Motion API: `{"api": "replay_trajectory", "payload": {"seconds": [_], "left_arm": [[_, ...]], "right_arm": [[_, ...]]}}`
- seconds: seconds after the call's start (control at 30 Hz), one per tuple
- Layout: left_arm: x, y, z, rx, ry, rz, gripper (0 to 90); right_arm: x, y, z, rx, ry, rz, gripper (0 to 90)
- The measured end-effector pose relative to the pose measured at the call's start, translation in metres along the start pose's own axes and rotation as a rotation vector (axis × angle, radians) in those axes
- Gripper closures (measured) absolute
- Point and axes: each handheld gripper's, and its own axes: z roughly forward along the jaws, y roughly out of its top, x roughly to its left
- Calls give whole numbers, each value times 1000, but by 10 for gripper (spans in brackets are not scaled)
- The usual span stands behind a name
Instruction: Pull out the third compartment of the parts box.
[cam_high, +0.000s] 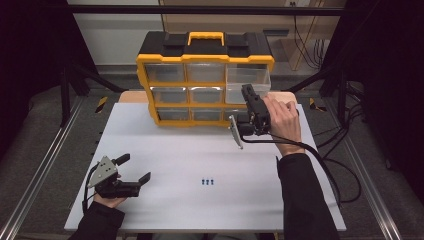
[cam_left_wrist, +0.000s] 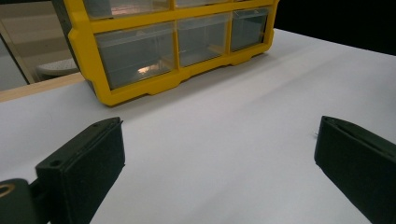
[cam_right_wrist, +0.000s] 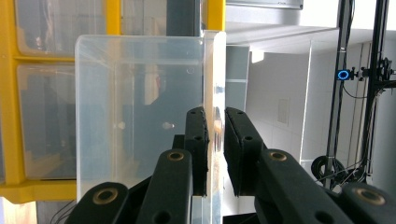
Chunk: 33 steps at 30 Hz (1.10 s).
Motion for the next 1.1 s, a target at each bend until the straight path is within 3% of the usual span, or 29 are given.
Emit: {"api": "replay_trajectory", "payload": {"seconds": [0.6,0.73,0.8,0.87,1.0,1.1], "left_arm": [[1,0,0,-2,2,-3,13],[1,0,-1,-3,2,-2,13],[1,0,-1,-4,2,-4,13],[1,1,-1,-4,2,-4,13],[0,1,-1,-5,1,-2,13],[1,1,-1,-5,2,-3,13]], "right_arm": [[-1,1,-5,0,18,16,780],[-2,2,-6,6,20,53,685],[-5,2,-7,2,23,98,626],[-9,2,-8,10,46,175,576],[-15,0,-12,-1,99,360,503],[-19,-4,-14,-1,156,528,443]]}}
